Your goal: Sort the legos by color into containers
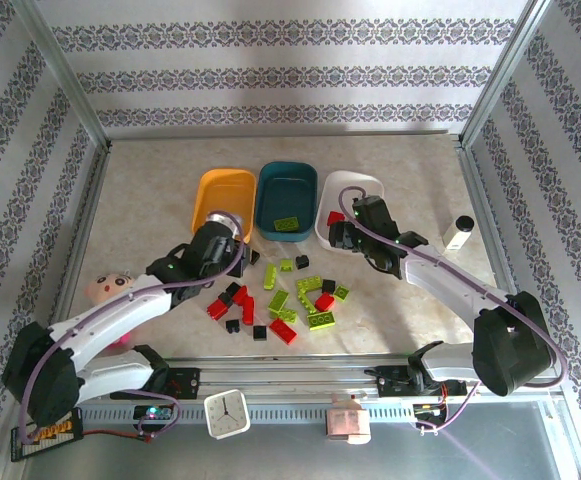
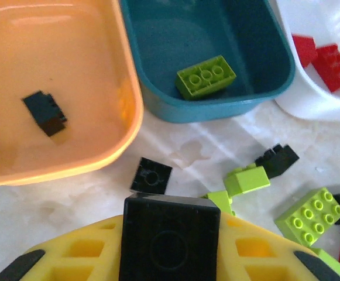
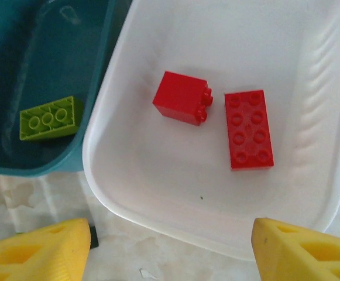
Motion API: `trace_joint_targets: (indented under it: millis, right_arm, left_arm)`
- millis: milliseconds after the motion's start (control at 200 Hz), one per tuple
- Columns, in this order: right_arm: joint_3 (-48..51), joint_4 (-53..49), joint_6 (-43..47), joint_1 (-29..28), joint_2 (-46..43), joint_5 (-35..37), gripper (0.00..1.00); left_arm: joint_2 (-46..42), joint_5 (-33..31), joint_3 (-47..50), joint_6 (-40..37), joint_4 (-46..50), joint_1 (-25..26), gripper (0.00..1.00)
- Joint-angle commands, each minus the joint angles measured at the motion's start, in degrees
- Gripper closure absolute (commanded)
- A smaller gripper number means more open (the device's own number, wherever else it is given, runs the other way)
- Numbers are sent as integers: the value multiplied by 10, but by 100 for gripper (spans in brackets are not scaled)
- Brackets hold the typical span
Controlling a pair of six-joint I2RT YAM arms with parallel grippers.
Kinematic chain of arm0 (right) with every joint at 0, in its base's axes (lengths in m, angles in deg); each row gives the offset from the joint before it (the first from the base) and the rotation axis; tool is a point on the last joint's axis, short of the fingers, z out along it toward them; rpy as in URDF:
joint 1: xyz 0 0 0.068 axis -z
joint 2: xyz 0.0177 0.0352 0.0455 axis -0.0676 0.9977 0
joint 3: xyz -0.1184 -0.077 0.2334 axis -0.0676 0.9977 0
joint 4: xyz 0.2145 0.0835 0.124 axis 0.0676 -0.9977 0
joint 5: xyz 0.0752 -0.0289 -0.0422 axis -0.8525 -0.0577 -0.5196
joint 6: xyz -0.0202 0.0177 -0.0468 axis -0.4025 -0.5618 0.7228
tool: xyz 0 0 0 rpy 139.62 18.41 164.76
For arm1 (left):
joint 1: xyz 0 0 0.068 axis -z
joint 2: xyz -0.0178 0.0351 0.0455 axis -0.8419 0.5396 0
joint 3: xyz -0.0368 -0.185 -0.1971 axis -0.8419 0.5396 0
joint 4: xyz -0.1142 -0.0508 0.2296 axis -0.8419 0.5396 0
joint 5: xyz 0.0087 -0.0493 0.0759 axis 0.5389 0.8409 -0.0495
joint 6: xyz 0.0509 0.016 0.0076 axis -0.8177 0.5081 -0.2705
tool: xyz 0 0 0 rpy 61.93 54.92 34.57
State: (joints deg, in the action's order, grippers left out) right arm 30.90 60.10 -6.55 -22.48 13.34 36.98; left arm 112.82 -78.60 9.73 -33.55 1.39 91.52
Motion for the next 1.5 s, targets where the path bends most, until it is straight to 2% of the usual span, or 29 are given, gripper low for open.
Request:
trace_joint_targets:
  millis: [0,115,265,390,545,635,725,780,984,1149,1244,1424,1494]
  right_arm:
    - [16,2,10,6,-13,-9,27]
    - [19,10,16,2,-6,-8,27]
    - [12,15,16,-5,17,-10,27]
    - [11,24,12,-18,32,-6,27]
    - [13,21,12,-39,37,4,27]
    - [19,18,14,-50,32,8,26]
    - [23,17,22,-57,23,-6,24]
    - [22,12,26,-60,18,-15,22]
    - [26,0,40,-85,-19,-51,22]
    - [21,8,41,-145,-17,-65,22]
    - [14,26,16,-191,10,-45,22]
    - [-5,67,-81,-277,91,31,23]
    - [-7,98,-119,-301,122,53,22]
  left_arm:
    - [-1,54,-10,17,54,-57,76]
    - [20,105,-13,27,18,-109,77]
    - [108,159,-46,59,-42,-178,81]
    - [196,172,-103,76,-84,-204,80]
    - [305,185,-170,87,-85,-224,78]
    - [337,183,-188,91,-89,-227,65]
    - [348,184,-196,99,-98,-227,43]
    - [342,194,-197,106,-105,-227,36]
    - [243,206,-169,108,-103,-215,26]
    - [105,214,-71,128,-100,-197,21]
    - [14,210,6,141,-95,-190,18]
    - [-173,179,136,157,-41,-189,0]
    - [-241,168,169,166,-17,-189,0]
